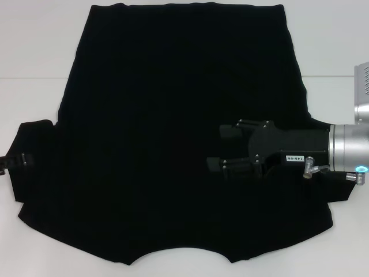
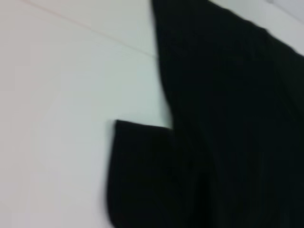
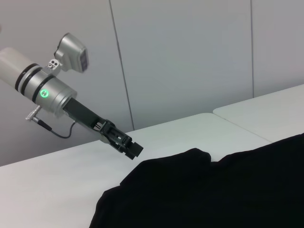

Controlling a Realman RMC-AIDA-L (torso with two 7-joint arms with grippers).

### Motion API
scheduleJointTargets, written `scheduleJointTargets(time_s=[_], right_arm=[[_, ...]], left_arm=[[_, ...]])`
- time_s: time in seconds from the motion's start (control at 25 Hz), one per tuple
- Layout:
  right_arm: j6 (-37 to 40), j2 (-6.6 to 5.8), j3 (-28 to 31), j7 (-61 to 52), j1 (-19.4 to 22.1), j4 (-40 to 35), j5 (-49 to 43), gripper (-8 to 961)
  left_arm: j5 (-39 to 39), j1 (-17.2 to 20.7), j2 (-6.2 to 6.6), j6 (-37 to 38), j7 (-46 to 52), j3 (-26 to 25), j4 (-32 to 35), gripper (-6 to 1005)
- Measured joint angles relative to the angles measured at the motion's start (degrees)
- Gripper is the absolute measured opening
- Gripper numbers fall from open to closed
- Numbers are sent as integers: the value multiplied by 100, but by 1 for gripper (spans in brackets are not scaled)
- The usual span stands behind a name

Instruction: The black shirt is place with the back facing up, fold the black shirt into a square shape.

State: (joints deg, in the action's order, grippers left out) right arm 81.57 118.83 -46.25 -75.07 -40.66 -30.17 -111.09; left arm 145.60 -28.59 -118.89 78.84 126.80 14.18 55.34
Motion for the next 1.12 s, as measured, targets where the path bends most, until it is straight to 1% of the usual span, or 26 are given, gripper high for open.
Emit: scheduleJointTargets(time_s=[0.24, 0.56, 0.72, 1.12], right_arm=[[-18, -1, 19, 8, -11, 16, 0, 930], [-30, 4, 20, 10, -17, 27, 0, 930], [-30, 7, 20, 0, -16, 28, 0, 929], [-30, 8, 29, -12, -12, 6, 0, 929]], left_arm=[[85, -68, 2, -220, 63, 32, -137, 907], [231, -206, 69, -551, 67, 53, -418, 904], [287, -249, 76, -732, 68, 93, -502, 902], [301, -267, 77, -716, 73, 181, -507, 898]])
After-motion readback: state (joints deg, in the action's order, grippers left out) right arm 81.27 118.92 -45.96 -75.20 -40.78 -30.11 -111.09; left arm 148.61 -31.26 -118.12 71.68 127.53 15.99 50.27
